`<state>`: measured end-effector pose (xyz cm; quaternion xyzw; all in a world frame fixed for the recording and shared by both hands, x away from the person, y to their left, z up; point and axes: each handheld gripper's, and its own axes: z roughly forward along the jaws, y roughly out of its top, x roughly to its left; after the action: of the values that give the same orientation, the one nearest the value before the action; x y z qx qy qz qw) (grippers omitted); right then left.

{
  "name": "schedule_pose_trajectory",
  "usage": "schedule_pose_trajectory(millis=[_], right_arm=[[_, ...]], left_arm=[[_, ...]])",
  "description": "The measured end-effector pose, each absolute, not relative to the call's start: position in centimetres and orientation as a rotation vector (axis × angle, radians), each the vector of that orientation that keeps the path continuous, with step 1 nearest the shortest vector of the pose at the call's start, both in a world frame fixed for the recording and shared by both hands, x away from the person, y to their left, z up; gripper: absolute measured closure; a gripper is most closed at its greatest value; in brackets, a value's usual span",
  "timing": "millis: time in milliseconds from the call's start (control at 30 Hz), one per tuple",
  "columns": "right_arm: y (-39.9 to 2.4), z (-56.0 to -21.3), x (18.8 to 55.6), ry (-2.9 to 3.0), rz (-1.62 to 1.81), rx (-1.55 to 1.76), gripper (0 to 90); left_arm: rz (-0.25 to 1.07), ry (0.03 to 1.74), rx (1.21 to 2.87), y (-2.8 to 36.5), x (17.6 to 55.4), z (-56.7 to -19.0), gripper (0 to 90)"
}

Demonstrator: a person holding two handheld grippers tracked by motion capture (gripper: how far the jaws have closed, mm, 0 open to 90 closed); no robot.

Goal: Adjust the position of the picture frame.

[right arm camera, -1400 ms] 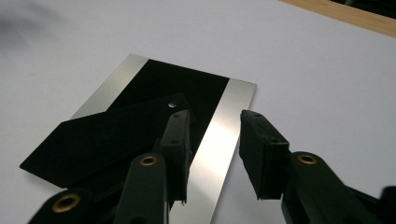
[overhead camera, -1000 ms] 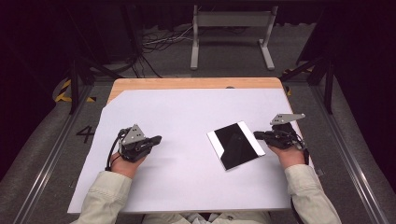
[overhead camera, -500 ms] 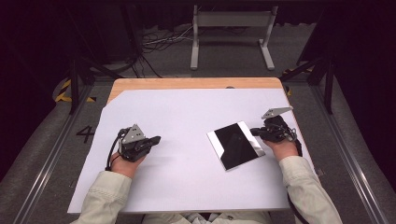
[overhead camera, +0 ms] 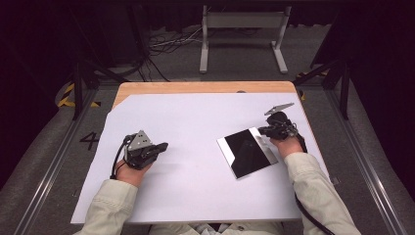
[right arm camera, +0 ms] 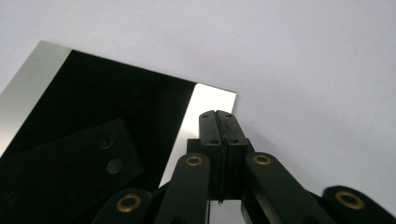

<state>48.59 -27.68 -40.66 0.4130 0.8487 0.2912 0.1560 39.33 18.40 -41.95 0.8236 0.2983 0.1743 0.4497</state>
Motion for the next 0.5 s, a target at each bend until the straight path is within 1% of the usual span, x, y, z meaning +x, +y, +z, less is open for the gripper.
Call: schedule_pose_trajectory(millis=[267,500], right_arm=[[-27.4,-41.5,50.3,2.362,0.810,1.306,90.0],[-27.0,-41.9,51.1,2.339,0.797,1.345,90.0]], left_arm=[[0.428,0.739,2.041,18.4,39.3,-42.0,89.2],[0.428,0.738,2.042,18.4,39.3,-42.0,89.2]])
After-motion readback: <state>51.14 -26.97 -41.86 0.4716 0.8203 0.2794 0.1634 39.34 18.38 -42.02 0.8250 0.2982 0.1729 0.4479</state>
